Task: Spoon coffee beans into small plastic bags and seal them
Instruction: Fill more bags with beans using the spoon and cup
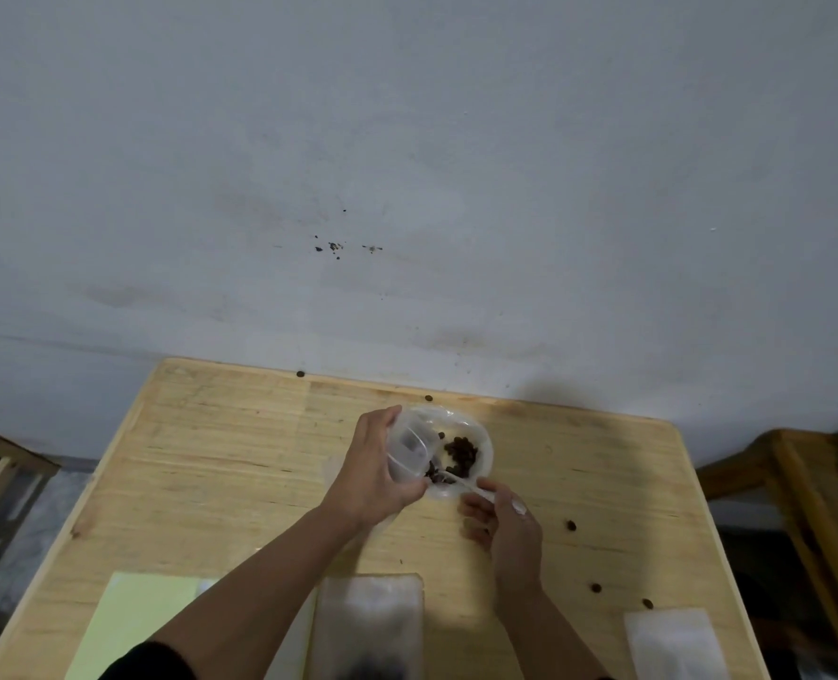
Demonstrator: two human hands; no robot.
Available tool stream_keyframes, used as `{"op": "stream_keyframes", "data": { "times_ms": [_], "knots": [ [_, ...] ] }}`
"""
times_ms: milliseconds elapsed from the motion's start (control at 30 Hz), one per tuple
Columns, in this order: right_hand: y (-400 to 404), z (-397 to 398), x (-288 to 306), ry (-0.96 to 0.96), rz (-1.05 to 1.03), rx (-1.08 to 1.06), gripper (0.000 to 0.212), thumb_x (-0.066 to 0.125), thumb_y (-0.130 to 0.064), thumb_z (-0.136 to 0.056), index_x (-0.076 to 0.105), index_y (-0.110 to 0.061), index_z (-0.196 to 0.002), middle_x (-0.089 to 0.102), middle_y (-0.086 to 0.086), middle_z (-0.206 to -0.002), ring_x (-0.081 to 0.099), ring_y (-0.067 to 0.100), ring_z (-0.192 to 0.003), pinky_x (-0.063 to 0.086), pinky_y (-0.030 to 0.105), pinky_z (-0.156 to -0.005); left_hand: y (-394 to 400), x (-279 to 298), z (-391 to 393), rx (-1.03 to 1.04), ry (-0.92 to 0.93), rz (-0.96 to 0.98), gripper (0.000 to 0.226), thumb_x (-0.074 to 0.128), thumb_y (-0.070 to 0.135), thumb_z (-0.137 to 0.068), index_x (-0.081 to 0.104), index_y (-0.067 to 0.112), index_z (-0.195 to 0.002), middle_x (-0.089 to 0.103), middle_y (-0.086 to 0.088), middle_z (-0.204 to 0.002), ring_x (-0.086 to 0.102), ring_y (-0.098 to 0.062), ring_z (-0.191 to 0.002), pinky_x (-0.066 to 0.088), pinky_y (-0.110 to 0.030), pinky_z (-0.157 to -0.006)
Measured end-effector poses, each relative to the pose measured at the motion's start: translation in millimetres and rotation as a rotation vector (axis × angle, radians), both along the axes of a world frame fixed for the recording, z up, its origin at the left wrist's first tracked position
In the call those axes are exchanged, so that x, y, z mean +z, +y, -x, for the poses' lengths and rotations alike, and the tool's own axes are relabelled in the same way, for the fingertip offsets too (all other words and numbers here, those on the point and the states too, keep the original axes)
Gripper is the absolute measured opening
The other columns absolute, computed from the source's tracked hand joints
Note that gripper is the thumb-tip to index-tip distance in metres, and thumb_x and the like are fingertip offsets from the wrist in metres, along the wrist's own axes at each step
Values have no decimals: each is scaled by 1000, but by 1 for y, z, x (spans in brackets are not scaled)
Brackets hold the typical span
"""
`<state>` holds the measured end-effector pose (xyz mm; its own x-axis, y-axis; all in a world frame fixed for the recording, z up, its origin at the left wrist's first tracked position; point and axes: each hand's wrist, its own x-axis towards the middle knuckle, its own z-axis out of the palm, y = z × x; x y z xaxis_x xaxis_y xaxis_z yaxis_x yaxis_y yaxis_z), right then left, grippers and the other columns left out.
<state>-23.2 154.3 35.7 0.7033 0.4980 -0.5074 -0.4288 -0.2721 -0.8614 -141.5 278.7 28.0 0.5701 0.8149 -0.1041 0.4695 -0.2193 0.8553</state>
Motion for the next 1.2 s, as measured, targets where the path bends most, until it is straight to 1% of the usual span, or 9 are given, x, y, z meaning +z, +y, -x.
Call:
{"op": "stream_keyframes", "data": {
  "times_ms": [233, 467, 600, 700, 767, 867, 1033, 1133, 1200],
  "knots": [
    [3, -20, 16, 8, -27, -59, 27, 42, -19, -98, 64, -4, -99, 70, 11, -79, 66, 15, -65, 49, 24, -50, -1, 6, 2, 2, 3, -13, 98, 82, 32, -67, 23, 19, -144, 27, 6, -137, 30, 1, -117, 26, -9, -96],
    [4, -34, 50, -54, -167, -54, 28, 39, -18, -99, 65, -10, -91, 67, 11, -76, 65, 12, -62, 48, 22, -45, -3, 12, 4, -2, -13, 2, 100, 82, 28, -67, 20, 16, -145, 24, 3, -139, 28, 0, -118, 27, -11, -94],
    [4, -27, 65, -126, -207, 38, 29, 39, -17, -99, 66, -9, -91, 67, 11, -75, 63, 17, -64, 46, 24, -45, -4, 15, 5, -8, -40, 14, 100, 82, 26, -68, 20, 16, -145, 24, 2, -140, 27, -1, -119, 26, -10, -95],
    [3, -15, 71, -306, -197, 167, 28, 39, -16, -99, 66, -9, -95, 68, 11, -76, 64, 17, -66, 48, 26, -46, -5, 17, 6, -15, -45, -2, 99, 81, 29, -69, 19, 17, -145, 24, 3, -139, 27, 0, -119, 23, -6, -96],
    [2, -8, 73, -463, -174, 239, 25, 42, -16, -98, 67, -13, -97, 66, 9, -75, 63, 14, -63, 50, 27, -47, -4, 19, 7, -21, -44, -16, 98, 80, 30, -70, 19, 16, -145, 25, 2, -140, 28, 0, -118, 22, 3, -89],
    [-1, 0, 76, -680, -120, 274, 17, 53, -12, -92, 69, -18, -95, 65, 2, -76, 59, 7, -59, 49, 19, -48, -2, 23, 9, -23, -60, -32, 96, 80, 25, -70, 20, 13, -145, 26, 0, -140, 30, -2, -117, 23, 11, -76],
    [-16, 3, 66, -1023, 46, 344, 15, 72, -9, -78, 74, -19, -89, 68, -9, -76, 63, 4, -70, 48, 10, -61, 2, 31, 12, -42, -98, -60, 96, 78, 31, -72, 19, 14, -146, 25, 2, -138, 29, 1, -116, 24, 8, -81],
    [-28, 8, 64, -971, 151, 382, 15, 72, -16, -79, 72, -23, -92, 67, -8, -74, 62, 5, -71, 46, 8, -58, 3, 32, 14, -71, -103, -85, 96, 78, 31, -72, 19, 17, -146, 24, 2, -140, 28, 1, -116, 23, 9, -80],
    [-35, 13, 64, -750, 95, 344, 15, 69, -13, -82, 71, -24, -91, 69, -6, -70, 61, 4, -62, 46, 9, -54, 1, 33, 16, -72, -110, -89, 96, 79, 32, -71, 20, 16, -145, 25, 1, -140, 28, 1, -117, 23, 1, -88]
  ]
}}
